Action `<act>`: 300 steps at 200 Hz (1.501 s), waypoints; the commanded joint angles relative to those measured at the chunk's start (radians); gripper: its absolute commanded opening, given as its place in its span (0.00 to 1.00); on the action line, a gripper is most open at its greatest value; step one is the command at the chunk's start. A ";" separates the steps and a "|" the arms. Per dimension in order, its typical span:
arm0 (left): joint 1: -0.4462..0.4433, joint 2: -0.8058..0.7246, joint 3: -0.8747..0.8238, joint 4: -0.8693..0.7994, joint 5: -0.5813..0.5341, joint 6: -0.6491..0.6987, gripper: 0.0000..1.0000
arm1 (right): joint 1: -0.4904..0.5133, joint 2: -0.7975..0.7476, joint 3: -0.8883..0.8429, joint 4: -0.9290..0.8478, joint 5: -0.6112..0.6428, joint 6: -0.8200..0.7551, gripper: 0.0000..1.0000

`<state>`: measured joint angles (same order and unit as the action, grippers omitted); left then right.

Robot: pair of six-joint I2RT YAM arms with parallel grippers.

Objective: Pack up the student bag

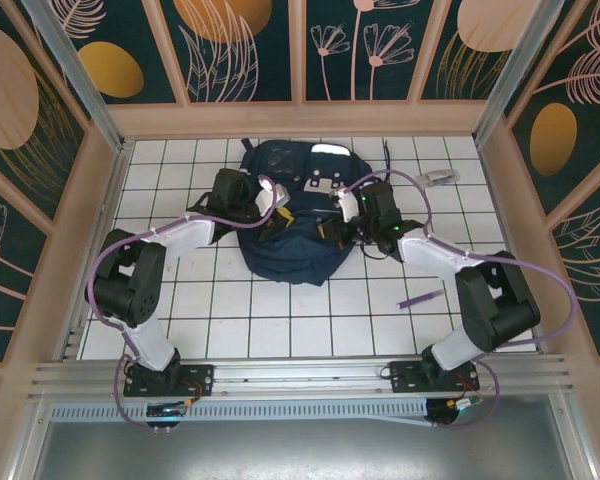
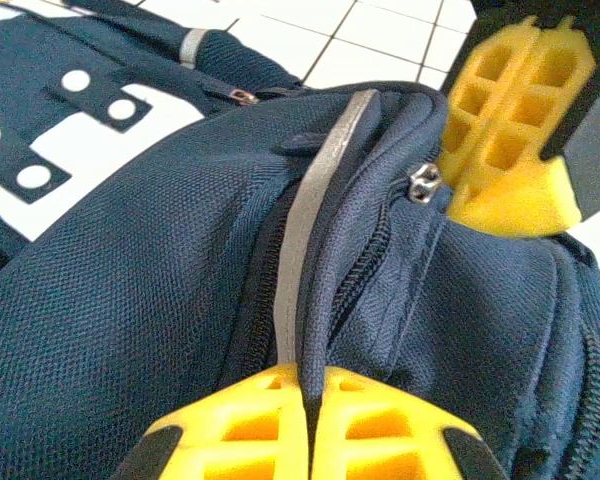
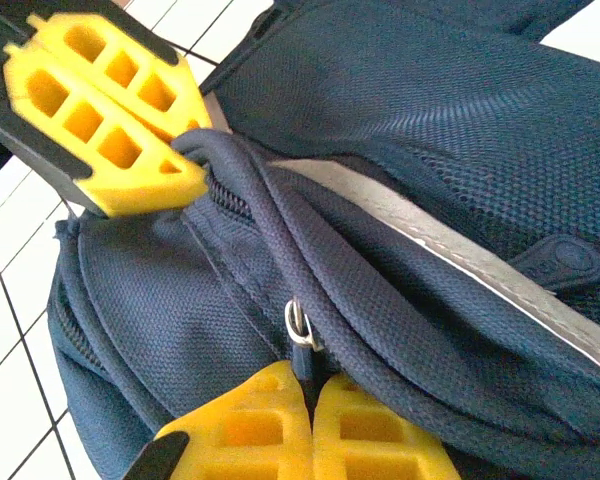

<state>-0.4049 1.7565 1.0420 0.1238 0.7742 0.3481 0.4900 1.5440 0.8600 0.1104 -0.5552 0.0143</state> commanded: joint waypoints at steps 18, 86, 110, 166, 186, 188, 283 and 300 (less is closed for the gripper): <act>-0.068 0.005 0.024 0.207 0.130 -0.064 0.00 | 0.138 0.007 0.022 0.269 -0.279 -0.018 0.05; -0.066 -0.020 0.015 0.098 0.195 0.086 0.00 | -0.054 -0.337 -0.085 -0.234 -0.302 -0.941 0.56; -0.066 -0.022 0.012 0.085 0.213 0.127 0.00 | -0.131 -0.307 0.030 -0.361 -0.277 -1.172 0.57; -0.066 -0.026 0.034 0.010 0.217 0.211 0.00 | -0.205 -0.146 0.215 -0.641 -0.103 -1.453 0.57; -0.066 -0.020 0.050 -0.033 0.240 0.254 0.00 | -0.205 -0.102 0.238 -0.681 -0.035 -1.501 0.57; -0.066 -0.020 0.050 -0.036 0.242 0.258 0.00 | -0.204 -0.098 0.239 -0.682 -0.030 -1.504 0.57; -0.064 -0.015 0.072 -0.079 0.245 0.324 0.00 | -0.171 -0.068 0.146 -0.479 -0.009 -1.571 0.46; -0.064 -0.017 0.072 -0.081 0.237 0.325 0.00 | -0.172 -0.078 0.157 -0.530 0.012 -1.592 0.49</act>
<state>-0.4664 1.7615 1.0756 0.0357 0.9073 0.6281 0.3077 1.4876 1.0222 -0.4229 -0.5678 -1.5333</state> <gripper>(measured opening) 0.046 0.471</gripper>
